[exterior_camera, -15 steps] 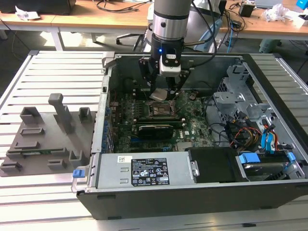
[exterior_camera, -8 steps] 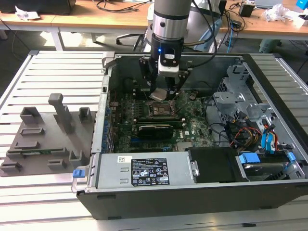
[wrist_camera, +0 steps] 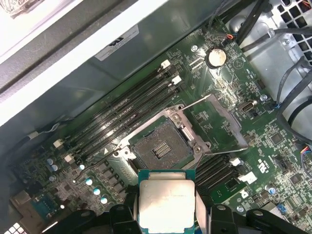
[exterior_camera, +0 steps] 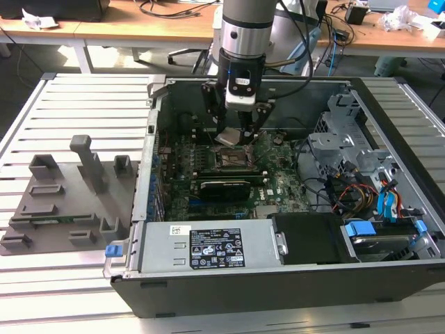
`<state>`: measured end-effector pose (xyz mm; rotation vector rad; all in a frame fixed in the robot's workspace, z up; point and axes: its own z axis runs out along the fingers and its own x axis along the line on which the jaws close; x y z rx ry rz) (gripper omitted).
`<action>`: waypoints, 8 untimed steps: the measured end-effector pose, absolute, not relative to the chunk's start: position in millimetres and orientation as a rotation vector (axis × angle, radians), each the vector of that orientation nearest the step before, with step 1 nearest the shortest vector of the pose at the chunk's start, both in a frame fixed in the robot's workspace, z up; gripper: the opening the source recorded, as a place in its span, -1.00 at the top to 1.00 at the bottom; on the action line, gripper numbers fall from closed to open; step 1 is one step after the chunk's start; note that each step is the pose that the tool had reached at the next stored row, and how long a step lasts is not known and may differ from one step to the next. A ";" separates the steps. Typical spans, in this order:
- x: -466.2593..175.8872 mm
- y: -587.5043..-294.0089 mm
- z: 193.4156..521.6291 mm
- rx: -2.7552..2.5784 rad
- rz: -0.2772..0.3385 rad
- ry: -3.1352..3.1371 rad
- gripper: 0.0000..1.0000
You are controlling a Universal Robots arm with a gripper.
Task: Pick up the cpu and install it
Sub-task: 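Place the cpu into insertion slot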
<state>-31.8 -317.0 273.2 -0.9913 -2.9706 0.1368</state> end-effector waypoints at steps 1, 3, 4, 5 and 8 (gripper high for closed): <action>-31.8 -317.1 273.2 -0.999 0.137 -2.968 -0.09; -31.8 -317.0 273.2 -1.013 0.137 -2.962 -0.09; -31.8 -317.0 273.2 -1.019 0.137 -2.960 -0.09; -31.8 -317.1 273.2 -1.028 0.137 -2.957 -0.09; -31.8 -317.0 273.2 -1.057 0.136 -2.946 -0.09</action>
